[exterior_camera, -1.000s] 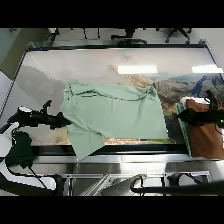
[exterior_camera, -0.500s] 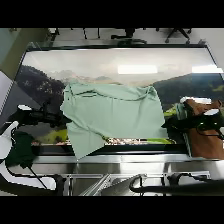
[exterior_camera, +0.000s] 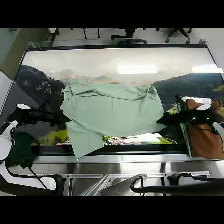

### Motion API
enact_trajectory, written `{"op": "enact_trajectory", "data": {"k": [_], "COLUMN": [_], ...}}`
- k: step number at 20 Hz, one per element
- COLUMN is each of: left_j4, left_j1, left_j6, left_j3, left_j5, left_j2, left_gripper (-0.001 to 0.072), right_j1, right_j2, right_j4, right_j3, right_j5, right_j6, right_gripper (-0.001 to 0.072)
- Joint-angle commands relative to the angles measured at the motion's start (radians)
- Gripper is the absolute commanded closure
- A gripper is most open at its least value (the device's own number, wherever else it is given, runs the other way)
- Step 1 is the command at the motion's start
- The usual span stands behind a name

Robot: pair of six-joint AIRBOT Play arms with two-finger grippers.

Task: Fold the shirts.

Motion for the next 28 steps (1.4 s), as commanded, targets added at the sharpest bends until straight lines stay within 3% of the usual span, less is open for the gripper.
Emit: {"op": "enact_trajectory", "data": {"k": [1, 7, 11, 14, 17, 21, 24, 28], "left_j4": [-0.003, -0.111, -0.104, 0.076, 0.186, 0.174, 0.182, 0.184], "left_j1": [0.000, 0.000, 0.000, 0.000, 0.000, -0.029, -0.112, -0.175], "left_j6": [-0.001, -0.038, -0.117, -0.208, -0.230, -0.229, -0.179, -0.139], "left_j3": [0.028, 0.251, 0.529, 0.695, 0.784, 0.742, 0.575, 0.396], "left_j5": [-0.058, -0.169, 0.050, 0.088, 0.008, -0.106, -0.063, 0.103], "left_j2": [0.088, 0.543, 0.841, 0.926, 0.898, 0.734, 0.570, 0.290], "left_gripper": [0.0699, 0.0699, 0.0698, 0.0698, 0.0698, 0.0698, 0.0698, 0.0698], "right_j1": [0.003, 0.003, 0.003, 0.003, 0.003, 0.005, 0.005, 0.035], "right_j2": [0.127, 0.443, 0.585, 0.612, 0.594, 0.469, 0.332, 0.056], "right_j4": [0.065, 0.080, 0.067, 0.029, 0.026, 0.033, 0.076, 0.109], "right_j3": [0.132, 0.501, 0.729, 0.818, 0.818, 0.757, 0.590, 0.423], "right_j5": [0.057, -0.068, -0.282, -0.288, -0.258, -0.114, -0.101, -0.118], "right_j6": [-0.009, -0.014, -0.039, -0.039, -0.037, 0.017, 0.002, -0.053], "right_gripper": [0.0695, 0.0696, 0.0695, 0.0695, 0.0696, 0.0696, 0.0696, 0.0696]}}
